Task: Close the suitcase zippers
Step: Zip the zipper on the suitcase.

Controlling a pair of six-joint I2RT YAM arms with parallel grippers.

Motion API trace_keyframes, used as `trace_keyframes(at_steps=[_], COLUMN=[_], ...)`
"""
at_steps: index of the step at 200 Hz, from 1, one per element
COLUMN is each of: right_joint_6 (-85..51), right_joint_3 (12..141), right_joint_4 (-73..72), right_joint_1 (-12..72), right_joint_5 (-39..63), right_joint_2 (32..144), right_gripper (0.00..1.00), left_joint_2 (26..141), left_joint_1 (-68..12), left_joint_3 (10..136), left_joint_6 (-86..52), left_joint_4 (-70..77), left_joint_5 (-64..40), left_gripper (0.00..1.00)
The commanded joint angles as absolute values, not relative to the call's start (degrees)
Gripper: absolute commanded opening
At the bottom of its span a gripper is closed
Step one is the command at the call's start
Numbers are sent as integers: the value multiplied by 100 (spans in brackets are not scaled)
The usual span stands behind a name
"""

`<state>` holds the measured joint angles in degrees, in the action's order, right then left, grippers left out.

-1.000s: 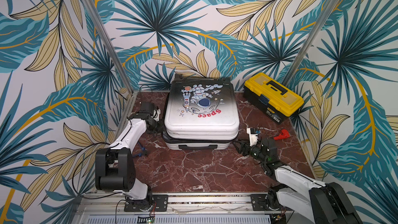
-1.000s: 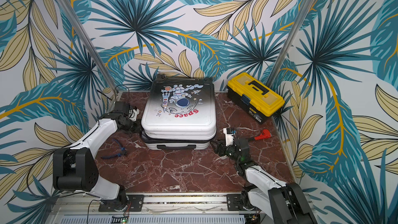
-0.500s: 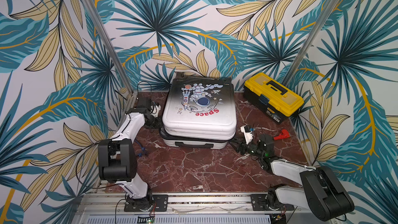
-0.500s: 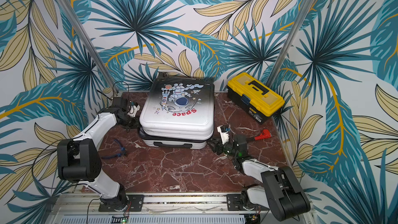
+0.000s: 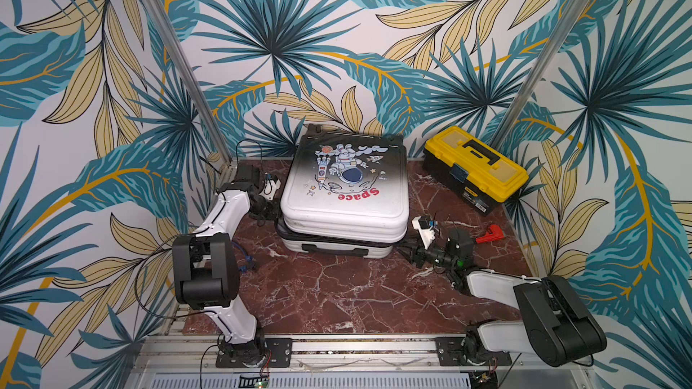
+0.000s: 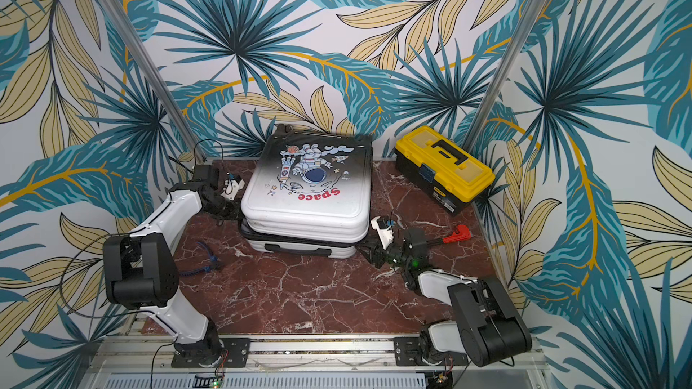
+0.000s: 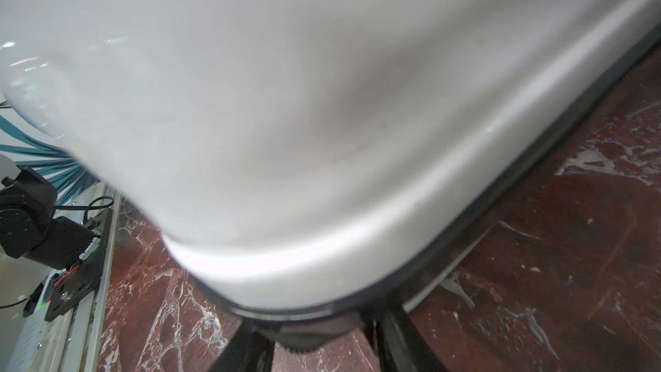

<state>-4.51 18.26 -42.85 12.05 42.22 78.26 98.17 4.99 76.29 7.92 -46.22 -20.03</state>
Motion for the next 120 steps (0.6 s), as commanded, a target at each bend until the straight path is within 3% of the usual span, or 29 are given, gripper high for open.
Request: trace_keyframes(at_steps=[1, 41, 120], right_joint_6=[-358, -493, -565], right_joint_3=[2026, 2020, 2215], right_joint_4=[-4612, -4777, -4705], right_joint_1=[1213, 1178, 1116], right_joint_5=[4232, 3974, 3950], right_joint_2=[7879, 7983, 8207], right_gripper=[41, 32, 1], left_joint_2=[9875, 9905, 9809], left_joint_1=[414, 439, 475], left_joint_3=[7914, 7930, 7936], left_joint_6=[1493, 1547, 1478], left_joint_4=[-4460, -4486, -4557], left_joint_5=[-2366, -2364, -2398], left_gripper=[4, 4, 4])
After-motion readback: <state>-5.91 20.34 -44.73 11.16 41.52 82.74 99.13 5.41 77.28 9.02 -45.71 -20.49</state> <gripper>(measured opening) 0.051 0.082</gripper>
